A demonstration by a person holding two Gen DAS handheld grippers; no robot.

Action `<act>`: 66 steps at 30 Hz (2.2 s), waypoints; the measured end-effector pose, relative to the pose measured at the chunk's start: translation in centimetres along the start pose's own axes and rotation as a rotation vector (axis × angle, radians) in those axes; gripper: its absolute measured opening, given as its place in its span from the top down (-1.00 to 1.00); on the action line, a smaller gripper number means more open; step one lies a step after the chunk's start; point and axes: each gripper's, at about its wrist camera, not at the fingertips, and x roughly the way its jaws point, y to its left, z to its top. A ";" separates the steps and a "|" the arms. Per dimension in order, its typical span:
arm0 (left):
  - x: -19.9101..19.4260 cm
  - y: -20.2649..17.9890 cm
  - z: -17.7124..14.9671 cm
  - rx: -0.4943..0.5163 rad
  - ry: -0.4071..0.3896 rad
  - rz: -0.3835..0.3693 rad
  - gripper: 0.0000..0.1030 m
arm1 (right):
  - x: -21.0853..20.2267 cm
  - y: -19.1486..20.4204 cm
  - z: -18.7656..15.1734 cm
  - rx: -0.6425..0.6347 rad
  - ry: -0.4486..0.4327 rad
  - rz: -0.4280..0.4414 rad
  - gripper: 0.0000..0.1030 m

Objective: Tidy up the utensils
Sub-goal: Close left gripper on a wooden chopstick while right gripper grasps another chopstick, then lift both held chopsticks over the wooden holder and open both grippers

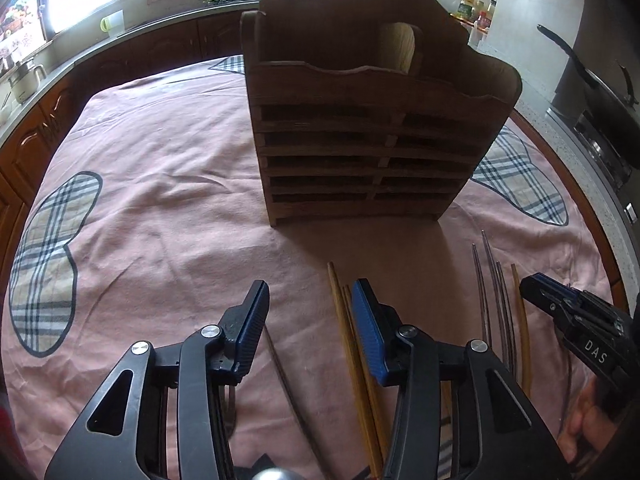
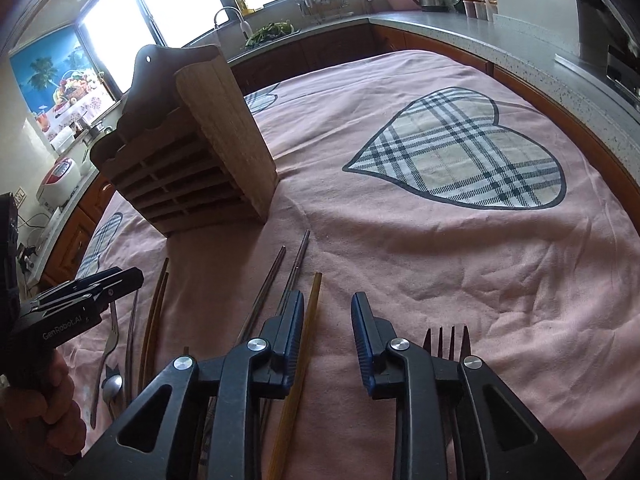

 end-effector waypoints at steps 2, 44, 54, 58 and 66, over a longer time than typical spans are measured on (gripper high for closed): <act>1.0 -0.2 0.5 0.004 0.021 -0.012 0.32 | 0.5 -0.1 0.1 -0.002 0.012 -0.001 0.55; -17.0 3.5 -2.2 -0.062 -0.295 -0.220 0.92 | -10.4 3.7 1.8 -0.043 -0.199 0.117 0.91; -20.2 4.4 -2.8 -0.084 -0.394 -0.229 0.92 | -13.5 4.9 2.0 -0.064 -0.271 0.130 0.91; -21.1 4.7 -3.0 -0.090 -0.426 -0.228 0.92 | -14.5 5.1 2.2 -0.066 -0.298 0.132 0.91; -22.5 5.2 -2.9 -0.103 -0.467 -0.239 0.92 | -15.7 5.3 2.5 -0.063 -0.340 0.139 0.91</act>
